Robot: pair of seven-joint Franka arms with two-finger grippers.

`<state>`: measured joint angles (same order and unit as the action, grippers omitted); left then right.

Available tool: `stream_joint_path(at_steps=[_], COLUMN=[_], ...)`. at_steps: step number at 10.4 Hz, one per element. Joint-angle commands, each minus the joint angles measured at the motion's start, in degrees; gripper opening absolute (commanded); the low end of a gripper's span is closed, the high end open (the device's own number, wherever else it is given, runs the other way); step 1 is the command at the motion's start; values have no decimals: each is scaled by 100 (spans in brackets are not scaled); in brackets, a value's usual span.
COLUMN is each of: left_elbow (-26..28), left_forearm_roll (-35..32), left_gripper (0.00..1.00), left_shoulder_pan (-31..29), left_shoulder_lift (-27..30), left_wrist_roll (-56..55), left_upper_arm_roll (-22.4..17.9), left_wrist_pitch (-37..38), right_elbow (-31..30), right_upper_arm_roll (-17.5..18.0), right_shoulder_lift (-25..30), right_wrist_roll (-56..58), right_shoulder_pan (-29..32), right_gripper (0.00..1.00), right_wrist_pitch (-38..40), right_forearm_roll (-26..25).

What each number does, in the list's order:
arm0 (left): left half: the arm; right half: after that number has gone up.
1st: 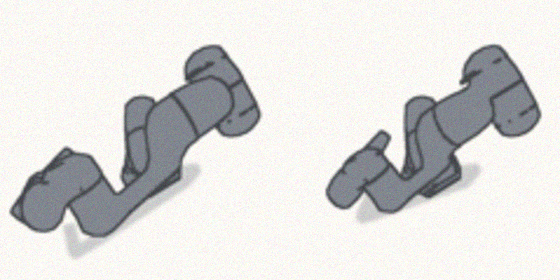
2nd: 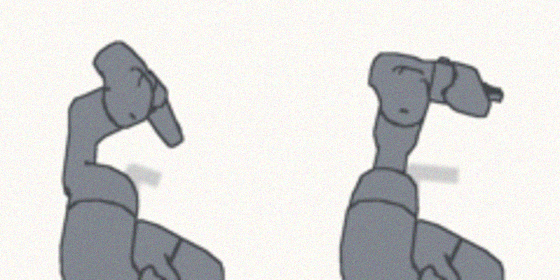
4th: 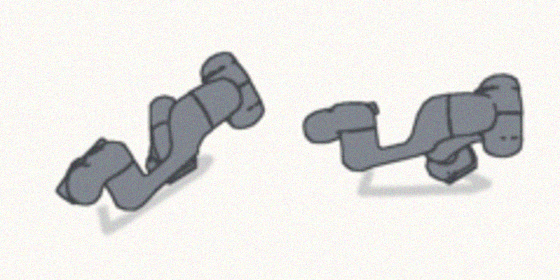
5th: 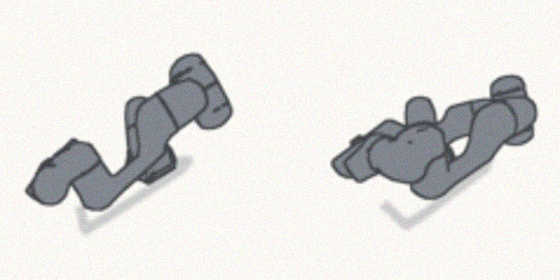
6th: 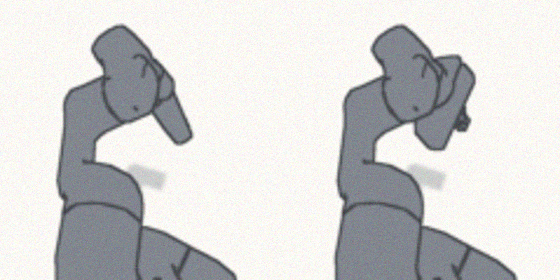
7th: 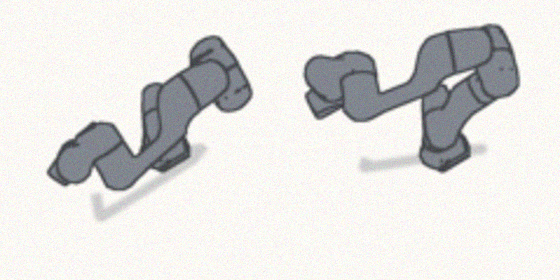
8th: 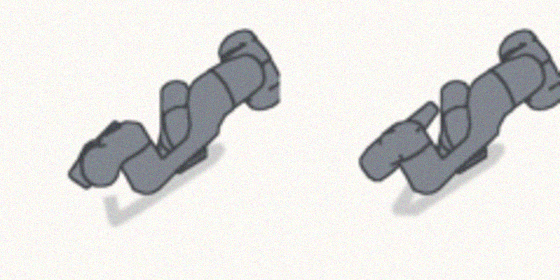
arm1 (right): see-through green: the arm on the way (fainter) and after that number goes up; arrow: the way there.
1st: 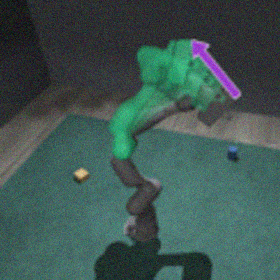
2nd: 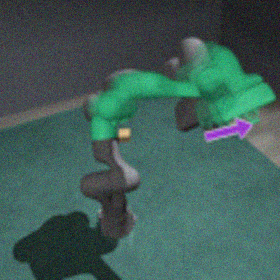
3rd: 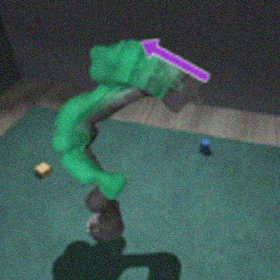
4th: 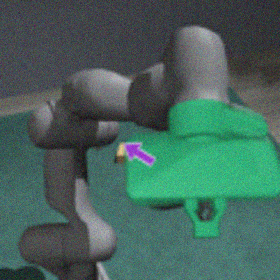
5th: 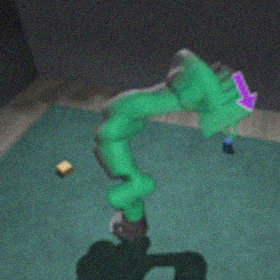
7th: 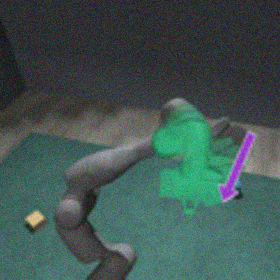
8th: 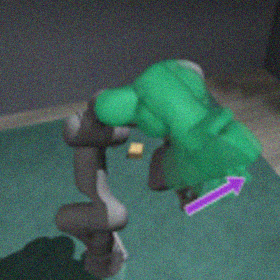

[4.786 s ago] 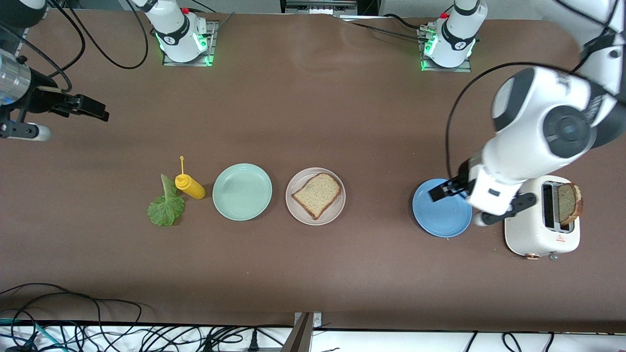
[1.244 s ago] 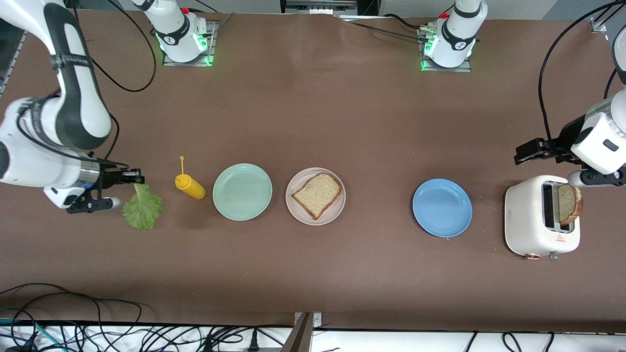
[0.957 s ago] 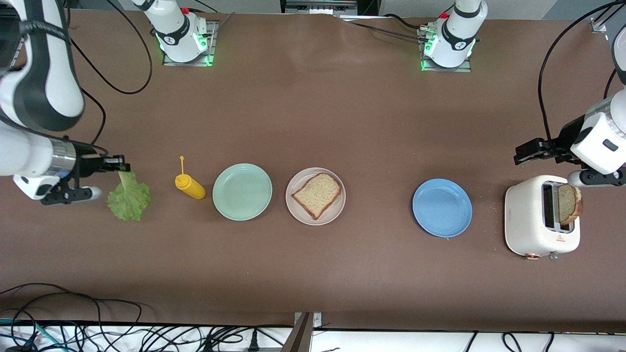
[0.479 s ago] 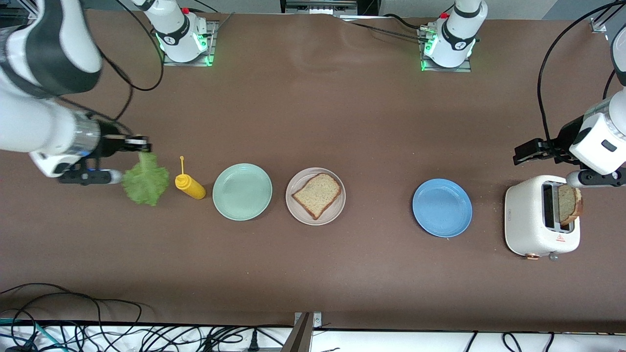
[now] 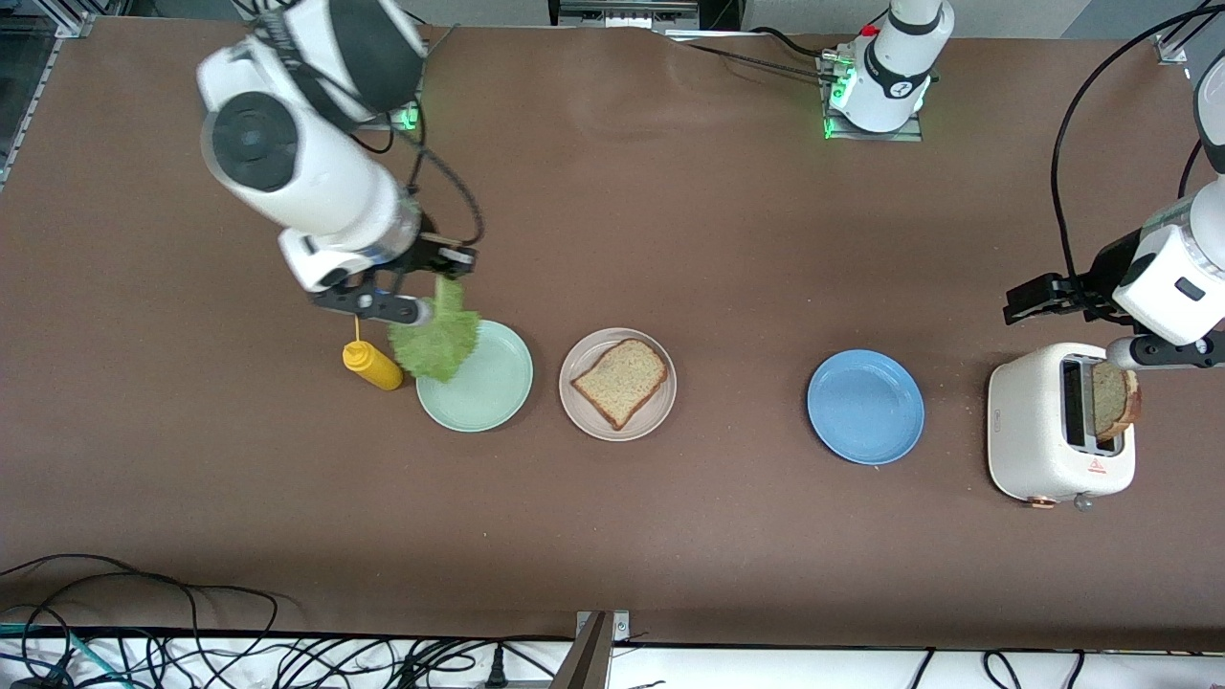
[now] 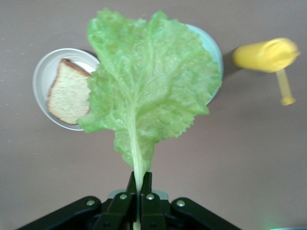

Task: Make sandwich on beige plate with both arms
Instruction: 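Carry the lettuce over the bread on the beige plate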

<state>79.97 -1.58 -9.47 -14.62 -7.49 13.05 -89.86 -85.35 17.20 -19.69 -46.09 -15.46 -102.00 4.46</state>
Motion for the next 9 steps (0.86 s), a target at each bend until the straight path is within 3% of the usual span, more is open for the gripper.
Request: stream_joint_path(at_steps=[1, 9], left_elbow=[63, 63], left_forearm_roll=[-114, -114], left_gripper=[100, 100], left_shoulder_pan=[-20, -20], left_shoulder_lift=[56, 30], left_wrist_roll=[108, 108], left_upper_arm_roll=[22, 22], left_wrist_pitch=[-49, -49], right_elbow=[71, 71], right_upper_arm_roll=[-33, -42], right_shoulder_lift=[-446, -2212], right_wrist_roll=[-898, -3044], right_shoulder_pan=[-412, -1256], right_gripper=[0, 0], right_wrist_pitch=[-852, -3841], right_forearm_roll=[-130, -121])
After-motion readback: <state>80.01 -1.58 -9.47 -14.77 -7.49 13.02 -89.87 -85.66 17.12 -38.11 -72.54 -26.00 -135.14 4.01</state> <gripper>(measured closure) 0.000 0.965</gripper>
